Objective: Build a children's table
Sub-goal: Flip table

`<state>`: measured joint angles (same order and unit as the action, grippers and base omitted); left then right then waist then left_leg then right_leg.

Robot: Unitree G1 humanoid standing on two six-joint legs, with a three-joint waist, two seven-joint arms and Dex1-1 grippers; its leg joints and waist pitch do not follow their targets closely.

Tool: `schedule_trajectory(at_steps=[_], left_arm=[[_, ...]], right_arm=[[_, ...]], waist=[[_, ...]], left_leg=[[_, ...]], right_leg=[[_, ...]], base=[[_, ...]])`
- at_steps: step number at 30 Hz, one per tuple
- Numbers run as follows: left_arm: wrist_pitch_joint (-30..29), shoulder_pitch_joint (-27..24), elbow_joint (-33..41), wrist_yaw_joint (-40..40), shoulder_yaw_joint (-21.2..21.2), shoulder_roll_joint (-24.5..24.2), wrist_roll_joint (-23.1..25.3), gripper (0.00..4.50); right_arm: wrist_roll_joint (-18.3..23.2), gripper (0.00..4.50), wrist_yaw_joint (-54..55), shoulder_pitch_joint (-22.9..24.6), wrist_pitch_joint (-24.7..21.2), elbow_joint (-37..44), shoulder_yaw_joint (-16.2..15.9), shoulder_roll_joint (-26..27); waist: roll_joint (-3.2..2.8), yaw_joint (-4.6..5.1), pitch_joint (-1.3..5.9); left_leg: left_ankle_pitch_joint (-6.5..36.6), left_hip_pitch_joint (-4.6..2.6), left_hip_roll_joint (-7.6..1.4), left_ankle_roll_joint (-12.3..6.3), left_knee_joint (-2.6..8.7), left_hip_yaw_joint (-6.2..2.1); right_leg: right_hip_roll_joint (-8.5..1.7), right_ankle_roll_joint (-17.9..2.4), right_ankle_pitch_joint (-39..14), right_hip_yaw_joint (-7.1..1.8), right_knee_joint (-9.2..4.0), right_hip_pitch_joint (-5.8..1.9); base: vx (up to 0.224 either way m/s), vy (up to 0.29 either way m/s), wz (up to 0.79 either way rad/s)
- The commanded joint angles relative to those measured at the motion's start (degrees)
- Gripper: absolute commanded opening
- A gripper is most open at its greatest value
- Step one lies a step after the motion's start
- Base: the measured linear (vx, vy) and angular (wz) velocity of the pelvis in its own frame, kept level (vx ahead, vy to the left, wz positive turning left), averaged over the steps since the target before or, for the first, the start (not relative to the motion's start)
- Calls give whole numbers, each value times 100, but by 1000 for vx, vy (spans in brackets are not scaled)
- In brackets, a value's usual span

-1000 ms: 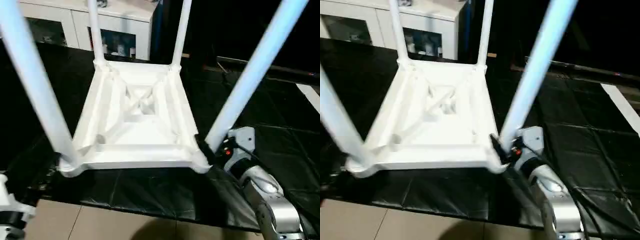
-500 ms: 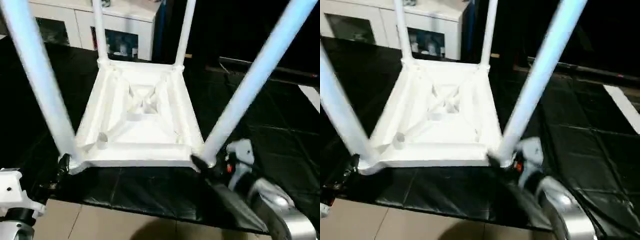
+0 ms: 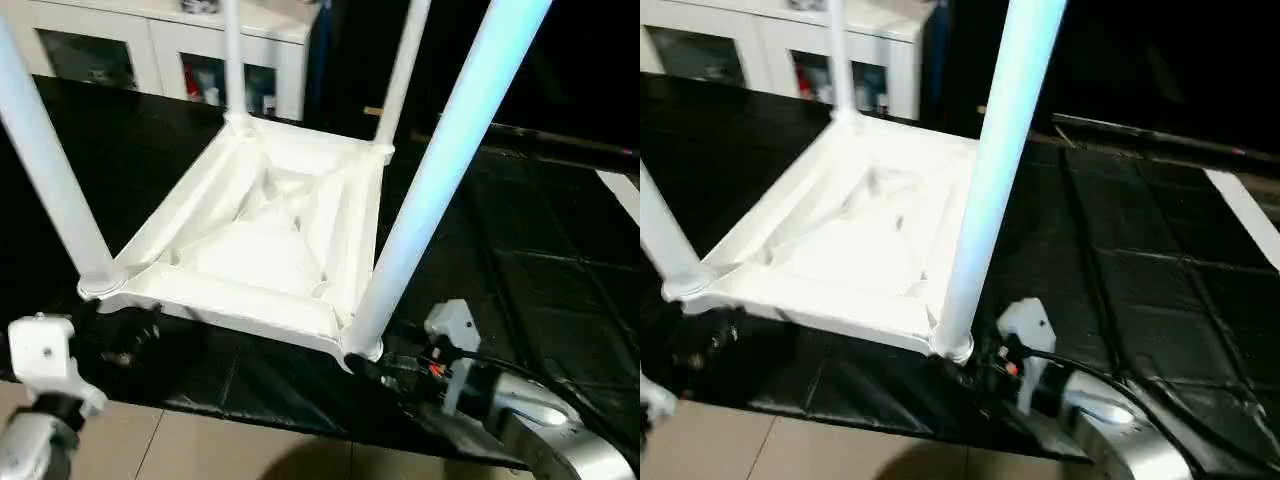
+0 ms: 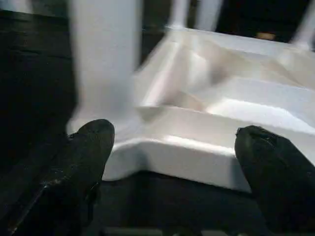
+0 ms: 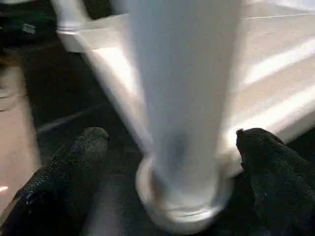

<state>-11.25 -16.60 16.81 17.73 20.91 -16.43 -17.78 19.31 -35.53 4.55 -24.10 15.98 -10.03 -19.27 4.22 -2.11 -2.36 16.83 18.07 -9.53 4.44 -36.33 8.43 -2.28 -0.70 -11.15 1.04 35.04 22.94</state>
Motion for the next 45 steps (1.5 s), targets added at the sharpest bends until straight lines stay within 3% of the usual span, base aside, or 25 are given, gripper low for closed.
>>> schedule_trajectory(at_steps=[1, 6, 8, 9, 10, 14, 21, 26, 30, 35, 38, 42, 45], left_arm=[[-44, 17, 12, -152, 94, 95, -47, 445], [120, -176, 172, -167, 65, 283, -119, 445], [143, -196, 195, -174, 48, 323, -129, 445], [149, -199, 195, -193, -2, 363, -131, 445], [140, -187, 185, -209, -38, 380, -122, 445], [114, -134, 181, -241, -100, 406, -70, 445], [104, -91, 233, -112, -259, 354, -25, 445], [-24, -90, 226, -158, -447, 238, 195, 445], [-132, 57, 134, -275, -296, 283, 53, 445], [-249, 139, 85, -105, -338, 144, -89, 445], [-283, 265, -42, -80, -318, 107, -108, 445], [-388, 517, -278, 267, -488, -47, -197, 445], [-419, 734, -533, 284, -594, -146, -105, 445]], right_arm=[[-202, 450, 342, -137, 72, -191, 178, 49], [-328, 450, 1025, -461, 143, -560, 421, 409], [-391, 450, 1197, -534, 157, -664, 463, 474], [-550, 450, 1393, -712, 248, -886, 474, 538], [-659, 450, 1517, -883, 310, -1090, 479, 576], [-821, 450, 1856, -1362, 510, -1716, 673, 682], [-901, 450, 2186, -1836, 728, -2379, 879, 758], [-843, 450, 1969, -1686, 729, -2251, 811, 809], [-579, 450, 1625, -1215, 547, -1748, 761, 653], [-340, 450, 941, -606, 377, -1089, 701, 186], [-220, 450, 456, -337, 367, -849, 753, -161], [251, 450, -435, -80, 112, -314, 603, -654], [297, 450, -581, -131, 76, -216, 384, -608]], waist=[[-143, -6, 141], [-125, 17, 154], [-151, 6, 146], [-112, -6, 145], [-137, -5, 136], [-114, 8, 128], [-82, -6, 166], [-74, -13, 178], [-73, -33, 173], [-61, -85, 138], [-85, -110, 123], [-65, -152, 132], [-71, -149, 134]], left_leg=[[625, 122, -314, -74, 608, -122], [490, 118, -320, -75, 596, -97], [590, 105, -312, -18, 607, -90], [628, 94, -311, -26, 598, -74], [729, 81, -306, -19, 606, -69], [922, 112, -289, 45, 618, -90], [562, 121, -276, 0, 594, -68], [391, 127, -290, -84, 588, -64], [350, 120, -294, -123, 590, -63], [622, 115, -299, -181, 612, -69], [829, 117, -309, -197, 621, -79], [742, 115, -315, -312, 608, -101], [617, 119, -309, -341, 604, -100]], right_leg=[[-477, -954, -1080, -263, -377, -233], [-467, -1047, -773, -261, -359, -230], [-457, -1044, -903, -260, -362, -223], [-450, -1014, -937, -263, -373, -217], [-449, -1008, -1050, -263, -374, -188], [-462, -810, -1545, -270, -407, -195], [-438, -825, -986, -253, -346, -210], [-442, -900, -703, -254, -319, -234], [-446, -947, -630, -255, -321, -251], [-449, -846, -1092, -264, -375, -231], [-459, -792, -1411, -273, -411, -224], [-476, -722, -1586, -278, -432, -223], [-474, -777, -1504, -272, -424, -208]], base=[[0, 0, 0], [0, 0, 0], [0, 0, 0], [0, 0, 0], [0, 0, 0], [0, 0, 0], [0, 0, 0], [0, 0, 0], [0, 0, 0], [0, 0, 0], [0, 0, 0], [0, 0, 0], [0, 0, 0]])
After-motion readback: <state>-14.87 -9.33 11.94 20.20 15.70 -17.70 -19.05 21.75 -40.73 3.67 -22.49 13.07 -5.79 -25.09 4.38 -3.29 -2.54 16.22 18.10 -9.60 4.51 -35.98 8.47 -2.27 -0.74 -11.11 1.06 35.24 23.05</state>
